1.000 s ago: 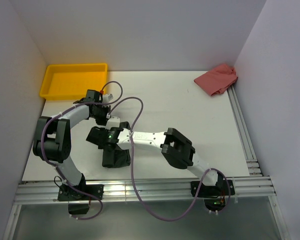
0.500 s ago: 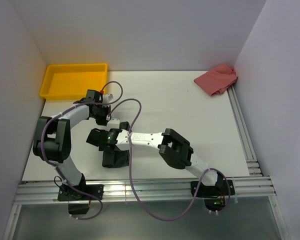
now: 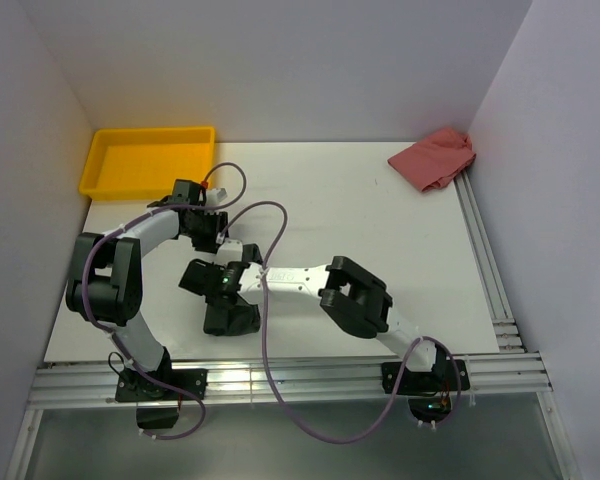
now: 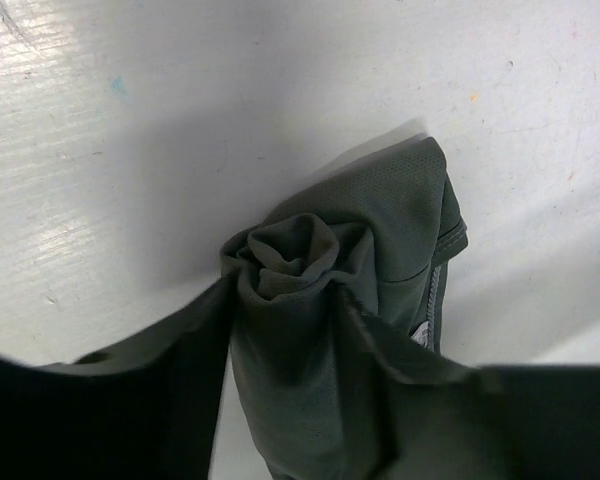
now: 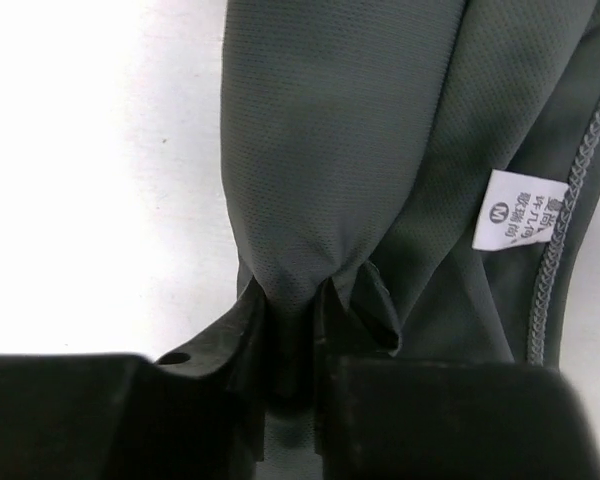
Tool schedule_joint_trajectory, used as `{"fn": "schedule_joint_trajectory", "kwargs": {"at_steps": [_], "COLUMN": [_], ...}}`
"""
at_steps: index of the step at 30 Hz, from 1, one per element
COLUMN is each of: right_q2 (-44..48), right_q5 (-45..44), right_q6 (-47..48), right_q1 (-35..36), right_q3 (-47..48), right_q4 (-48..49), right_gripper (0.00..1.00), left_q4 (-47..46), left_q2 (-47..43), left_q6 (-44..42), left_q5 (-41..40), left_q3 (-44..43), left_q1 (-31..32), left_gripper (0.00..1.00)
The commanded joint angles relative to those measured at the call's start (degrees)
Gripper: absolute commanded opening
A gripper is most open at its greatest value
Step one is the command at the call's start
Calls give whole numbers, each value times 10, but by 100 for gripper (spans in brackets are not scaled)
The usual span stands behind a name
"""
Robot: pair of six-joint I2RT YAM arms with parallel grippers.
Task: Roll the t-shirts
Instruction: Roll the tshirt
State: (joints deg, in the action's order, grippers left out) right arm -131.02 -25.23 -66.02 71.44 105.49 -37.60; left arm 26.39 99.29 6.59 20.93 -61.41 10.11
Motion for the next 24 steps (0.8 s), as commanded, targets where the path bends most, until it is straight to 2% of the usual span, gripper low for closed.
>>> {"fn": "schedule_joint_trajectory", "kwargs": {"at_steps": [1, 2, 4, 7, 8, 9, 10, 14, 16, 19, 24], "right_q2": [34, 46, 81, 116, 122, 132, 135, 138, 127, 113, 82], "right_q5": [50, 66, 83, 128, 141, 153, 166, 234, 263, 283, 312], "right_q6": [-3, -3, -2, -17, -24, -29, -34, -81, -97, -113, -134], "right_q1": [-7, -9, -19, -35, -40, -44, -52, -75, -83, -94, -106], "right_q3": [-98, -121, -195, -305, -305, -347, -369, -488, -515, -549, -565], "right_q4": [102, 131, 194, 338, 364, 396, 468, 657, 750, 830, 906], "right_gripper": [10, 8, 7, 6, 6, 6, 6, 6, 6, 6, 6], "left_q4": [3, 2, 1, -6, -8, -10, -11, -10, -11, -6, 3], "left_q2": [-26, -30, -45, -63, -66, -68, -73, -69, -63, -54, -25], "left_q6": [-3, -5, -7, -9, -10, -11, -11, -11, -11, -11, -12], "left_q5": [7, 10, 20, 31, 33, 37, 43, 47, 47, 45, 43], "left_q3": [-13, -12, -12, -6, -5, -2, -1, -2, -2, -3, -7], "left_q1": [4, 4, 4, 4, 4, 4, 4, 3, 2, 1, 0], "left_gripper": [51, 57, 60, 65, 66, 67, 67, 69, 69, 66, 63]}}
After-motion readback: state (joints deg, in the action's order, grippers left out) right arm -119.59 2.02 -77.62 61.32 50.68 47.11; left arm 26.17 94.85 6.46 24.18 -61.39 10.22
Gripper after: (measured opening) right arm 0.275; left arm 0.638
